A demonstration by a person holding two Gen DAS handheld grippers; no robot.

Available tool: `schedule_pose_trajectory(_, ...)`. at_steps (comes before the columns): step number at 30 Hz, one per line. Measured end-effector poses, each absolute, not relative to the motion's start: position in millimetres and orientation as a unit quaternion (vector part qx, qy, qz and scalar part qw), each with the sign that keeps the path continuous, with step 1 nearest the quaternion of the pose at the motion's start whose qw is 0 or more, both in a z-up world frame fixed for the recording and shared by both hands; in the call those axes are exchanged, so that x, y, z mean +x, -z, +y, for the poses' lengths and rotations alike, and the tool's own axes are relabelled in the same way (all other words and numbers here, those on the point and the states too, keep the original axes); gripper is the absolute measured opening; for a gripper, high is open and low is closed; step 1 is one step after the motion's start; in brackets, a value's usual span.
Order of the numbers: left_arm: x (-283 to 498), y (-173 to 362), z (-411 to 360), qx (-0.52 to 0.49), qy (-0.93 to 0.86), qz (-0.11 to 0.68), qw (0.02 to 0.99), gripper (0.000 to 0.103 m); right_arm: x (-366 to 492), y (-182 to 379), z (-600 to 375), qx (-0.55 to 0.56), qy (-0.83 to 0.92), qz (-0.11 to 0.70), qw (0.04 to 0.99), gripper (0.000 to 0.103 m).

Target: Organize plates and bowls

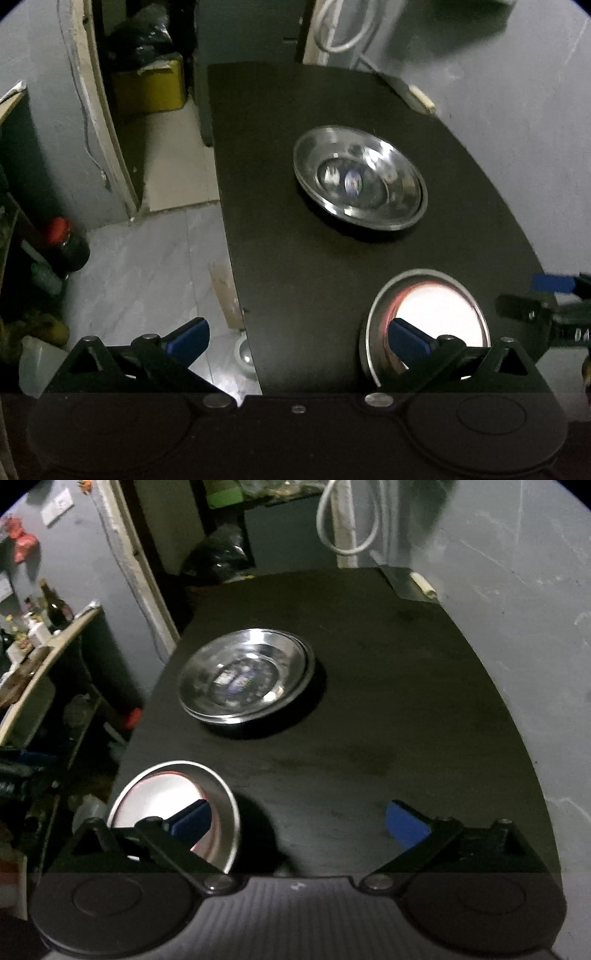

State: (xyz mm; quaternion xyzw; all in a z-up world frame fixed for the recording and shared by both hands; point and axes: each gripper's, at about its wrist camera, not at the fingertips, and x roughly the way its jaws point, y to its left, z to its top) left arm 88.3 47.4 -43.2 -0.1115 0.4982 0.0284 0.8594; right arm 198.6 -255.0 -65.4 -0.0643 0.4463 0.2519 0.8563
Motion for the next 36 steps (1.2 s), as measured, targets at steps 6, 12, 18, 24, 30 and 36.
schedule_pose_trajectory(6,92,58,30,-0.088,0.003,0.534,0.841,0.102,204,74,-250,-0.087,-0.259,0.466,0.842,0.103)
schedule_pose_trajectory(12,95,62,24,-0.066,-0.005,0.547,0.834,0.102,199,79,-242,-0.124,-0.274,0.474,0.828,0.103)
schedule_pose_trajectory(18,98,69,21,-0.052,-0.013,0.562,0.825,0.102,200,84,-235,-0.145,-0.279,0.479,0.819,0.103)
schedule_pose_trajectory(24,101,73,14,-0.037,-0.018,0.565,0.824,0.102,197,90,-227,-0.178,-0.280,0.475,0.815,0.102)
schedule_pose_trajectory(30,101,71,10,-0.023,-0.016,0.563,0.826,0.098,196,91,-227,-0.187,-0.292,0.474,0.809,0.089)
schedule_pose_trajectory(36,99,67,10,-0.049,0.010,0.559,0.827,0.079,197,88,-230,-0.167,-0.313,0.478,0.803,0.071)
